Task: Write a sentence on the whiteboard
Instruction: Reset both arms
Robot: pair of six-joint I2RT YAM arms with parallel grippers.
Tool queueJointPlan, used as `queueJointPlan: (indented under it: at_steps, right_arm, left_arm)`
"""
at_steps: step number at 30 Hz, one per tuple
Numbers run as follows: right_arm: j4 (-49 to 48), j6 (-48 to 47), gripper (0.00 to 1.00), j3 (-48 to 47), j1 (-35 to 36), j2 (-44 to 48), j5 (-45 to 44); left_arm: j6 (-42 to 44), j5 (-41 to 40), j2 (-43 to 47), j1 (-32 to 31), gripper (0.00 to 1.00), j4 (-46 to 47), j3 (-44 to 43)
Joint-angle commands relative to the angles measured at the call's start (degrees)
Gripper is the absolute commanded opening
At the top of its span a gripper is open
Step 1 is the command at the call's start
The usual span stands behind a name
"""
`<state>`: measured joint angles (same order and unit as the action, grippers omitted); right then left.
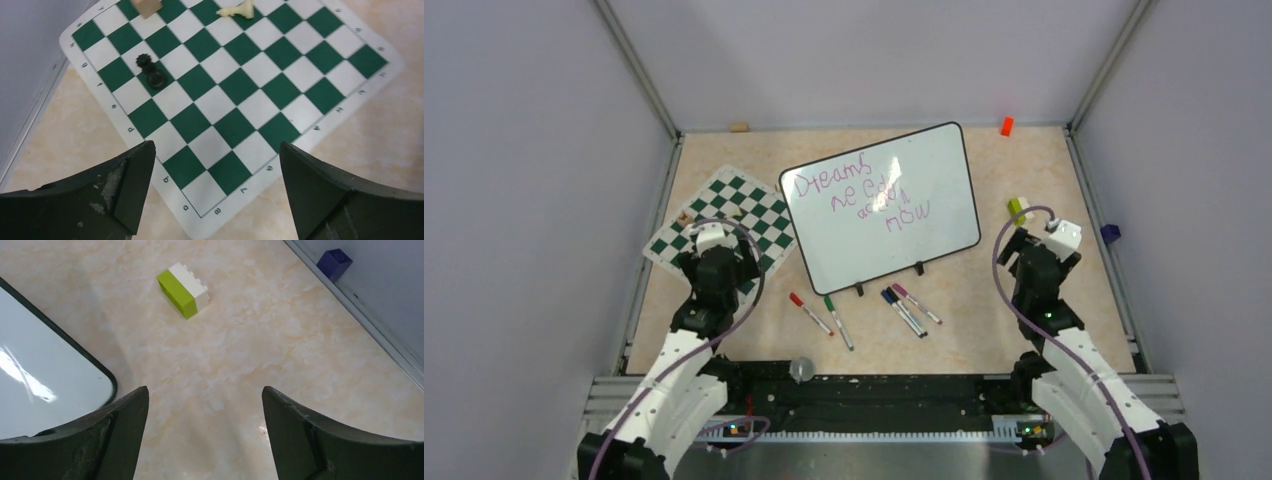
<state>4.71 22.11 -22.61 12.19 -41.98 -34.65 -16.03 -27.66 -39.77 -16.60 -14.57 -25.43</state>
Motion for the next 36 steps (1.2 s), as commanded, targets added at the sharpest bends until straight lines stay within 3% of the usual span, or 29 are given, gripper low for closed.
queueJointPlan:
  at_steps: [1, 5, 10, 18, 21, 22, 23, 26, 28, 30, 34, 36]
  right_arm:
    - [-30.7, -14.6, 0.81, 11.5, -0.7, -2.0, 0.0]
    - [-43.2, -15.1, 0.82, 16.5, -1.3, -9.6, 1.8]
    - [-60.0, -16.6, 0.83, 16.3, -5.1, -21.5, 11.6]
    - [-76.1, -19.0, 0.83, 12.9, -8.5, -41.0, 17.0]
    - [-74.4, -18.7, 0.84, 12.5, -9.9, -41.0, 20.6]
    - [-74.4, -18.6, 0.94, 12.4, -10.4, -41.0, 21.7]
    - [-74.7, -18.7, 0.98, 12.5, -10.5, -41.2, 21.6]
    - [-74.8, -18.7, 0.99, 12.5, -10.5, -41.1, 21.7]
    - [-74.9, -18.8, 0.99, 12.5, -10.5, -41.2, 21.7]
    - [-75.0, -18.7, 0.99, 12.6, -10.5, -41.2, 21.6]
    - [-75.0, -18.7, 0.99, 12.6, -10.6, -41.2, 21.6]
    - [-75.1, -18.7, 0.99, 12.6, -10.5, -41.1, 21.6]
  left_arm:
    - [7.8, 4.7, -3.3, 5.9, 0.99, 23.0, 5.9]
    - [9.8, 4.1, -8.2, 7.4, 0.99, 36.6, 10.8]
    - [12.0, 10.7, -15.5, 11.7, 0.99, 58.4, 18.3]
    - [9.9, 18.1, -31.0, 20.9, 0.98, 71.6, 13.5]
    - [8.9, 22.0, -36.2, 22.9, 0.97, 76.3, 13.2]
    - [8.5, 23.1, -37.7, 23.5, 0.96, 78.0, 13.3]
    - [8.6, 24.1, -38.9, 23.5, 0.96, 79.2, 13.4]
    - [9.8, 26.2, -43.4, 23.5, 0.99, 84.3, 13.7]
    - [10.9, 28.2, -44.9, 23.5, 0.99, 82.6, 10.7]
    - [12.5, 30.6, -43.6, 22.9, 0.99, 70.5, 6.7]
    - [13.5, 29.7, -43.4, 22.1, 0.96, 70.6, 6.5]
    - [13.2, 29.7, -43.1, 22.1, 0.99, 69.8, 6.4]
